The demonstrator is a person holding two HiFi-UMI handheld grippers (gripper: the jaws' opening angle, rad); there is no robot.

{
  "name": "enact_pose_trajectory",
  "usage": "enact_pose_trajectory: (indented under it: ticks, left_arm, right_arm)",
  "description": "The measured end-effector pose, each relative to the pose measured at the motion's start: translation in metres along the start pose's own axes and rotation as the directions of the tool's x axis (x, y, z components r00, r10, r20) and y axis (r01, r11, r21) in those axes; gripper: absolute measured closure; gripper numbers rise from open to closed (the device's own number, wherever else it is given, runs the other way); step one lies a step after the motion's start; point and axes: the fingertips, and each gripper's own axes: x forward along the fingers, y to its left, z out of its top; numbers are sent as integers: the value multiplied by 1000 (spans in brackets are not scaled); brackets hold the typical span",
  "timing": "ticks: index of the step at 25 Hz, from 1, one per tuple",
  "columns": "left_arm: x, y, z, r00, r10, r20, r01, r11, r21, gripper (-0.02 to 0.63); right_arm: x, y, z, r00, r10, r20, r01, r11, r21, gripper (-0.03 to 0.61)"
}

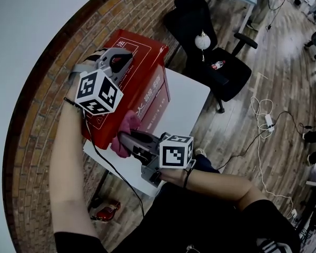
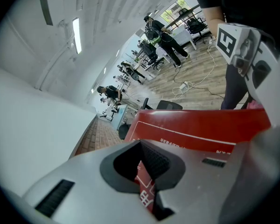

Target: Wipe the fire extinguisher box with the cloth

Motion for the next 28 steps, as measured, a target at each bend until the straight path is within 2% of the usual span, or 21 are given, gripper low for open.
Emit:
enact_pose_trajectory:
  ticks: [4,7,11,13,14,16,19,22,25,28]
  left_arm:
    - [1,-1,-1,1000,-1,-2,1,1000,-3,597]
    - [3,0,-3,1000,3,-14,-3,1000,-9,597]
    - [4,0,-5,1000,4,-23,-5,1000,-15,597]
    - [4,1,-6,1000,8,-31,-8,1000,-19,597]
    - [4,2,-6,999,9,-34,-10,1000,-21,597]
    - [4,2,-6,999,12,-40,-13,1000,-26,597]
    - [5,4,-7,998,25,-52,-27,999,-33,596]
    - [5,9,-10,996,59,-67,-62,997,-48,595]
    - [3,15,-11,991,110,-82,-114,992,-51,595]
    - [-6,20,-15,976,174,-130,-177,984,-17,595]
  right_arm:
    - [-18,2,9,1000,-5,-19,4,998,-57,514]
    - [-39,1,22,999,-23,-47,15,988,-156,514]
    - [-69,6,44,995,-54,-79,28,954,-299,514]
    - [-83,12,56,991,-83,-104,36,919,-393,514]
    - [-89,14,60,985,-119,-127,49,888,-457,514]
    - [-103,12,68,954,-239,-180,83,789,-608,514]
    - [-124,6,80,874,-428,-230,91,609,-788,514]
    - [-142,4,94,800,-551,-239,58,467,-882,514]
    - [-153,9,105,754,-610,-243,-7,362,-932,514]
    - [-155,16,116,745,-625,-232,-61,282,-957,514]
